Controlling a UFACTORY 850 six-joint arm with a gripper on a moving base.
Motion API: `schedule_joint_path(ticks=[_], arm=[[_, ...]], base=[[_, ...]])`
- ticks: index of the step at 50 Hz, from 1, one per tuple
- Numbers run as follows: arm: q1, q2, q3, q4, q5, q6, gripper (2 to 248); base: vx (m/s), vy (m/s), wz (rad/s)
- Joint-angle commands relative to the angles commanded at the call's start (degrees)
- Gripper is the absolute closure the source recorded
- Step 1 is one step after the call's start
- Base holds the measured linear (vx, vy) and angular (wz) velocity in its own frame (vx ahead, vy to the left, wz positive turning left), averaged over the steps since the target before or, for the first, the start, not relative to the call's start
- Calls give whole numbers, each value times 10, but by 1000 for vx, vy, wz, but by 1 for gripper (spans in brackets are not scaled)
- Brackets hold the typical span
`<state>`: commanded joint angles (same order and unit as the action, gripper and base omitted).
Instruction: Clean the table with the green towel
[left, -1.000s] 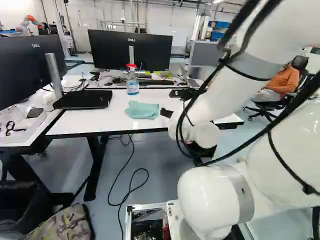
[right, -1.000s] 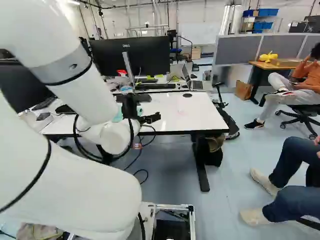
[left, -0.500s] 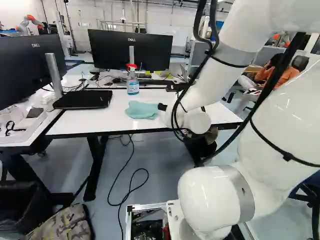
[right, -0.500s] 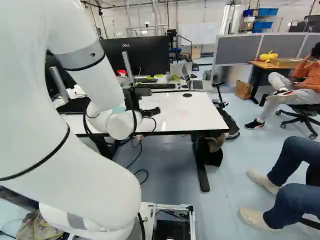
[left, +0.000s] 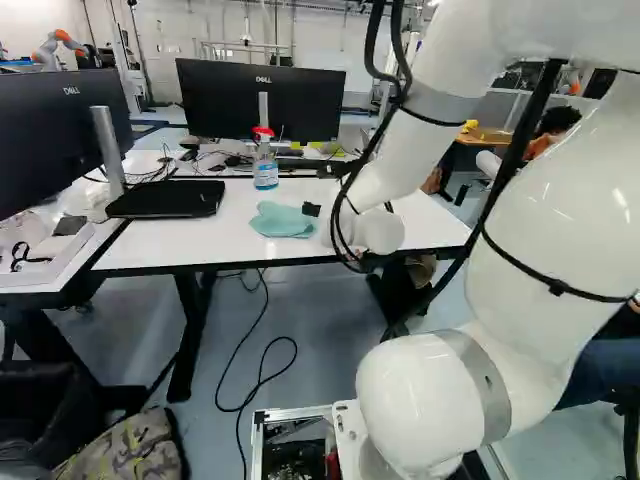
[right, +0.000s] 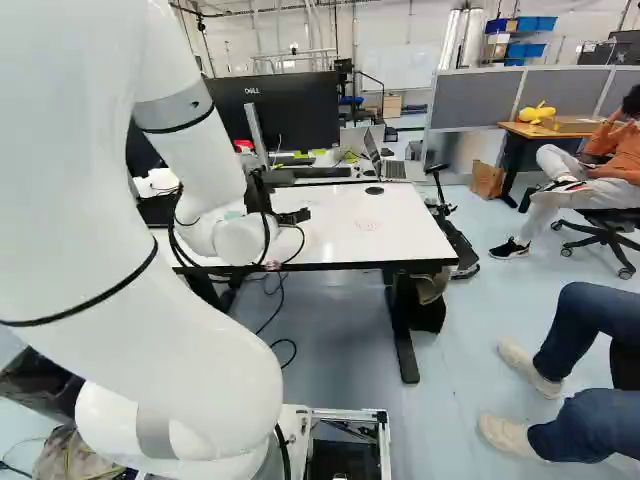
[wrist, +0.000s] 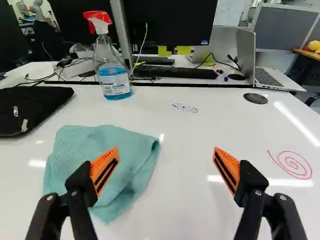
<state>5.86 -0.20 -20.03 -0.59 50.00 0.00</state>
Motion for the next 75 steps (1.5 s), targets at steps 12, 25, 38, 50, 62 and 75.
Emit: schedule_joint_path(ticks=[12,25,38,50,62,75], arm=[[24,-12,-13,0,0,0,3],[49,-32,-33,0,-7,0,3],[70,-56,-63,0,-12,0,3],[87,-66,-90,0,-26,0,3],[105,-68,-110,0,-65,0,3],[116,-73,-120,0,-112,0,3]], base=[[0,0,0],[0,0,0],[0,0,0],[0,0,0],[0,0,0],[0,0,0]])
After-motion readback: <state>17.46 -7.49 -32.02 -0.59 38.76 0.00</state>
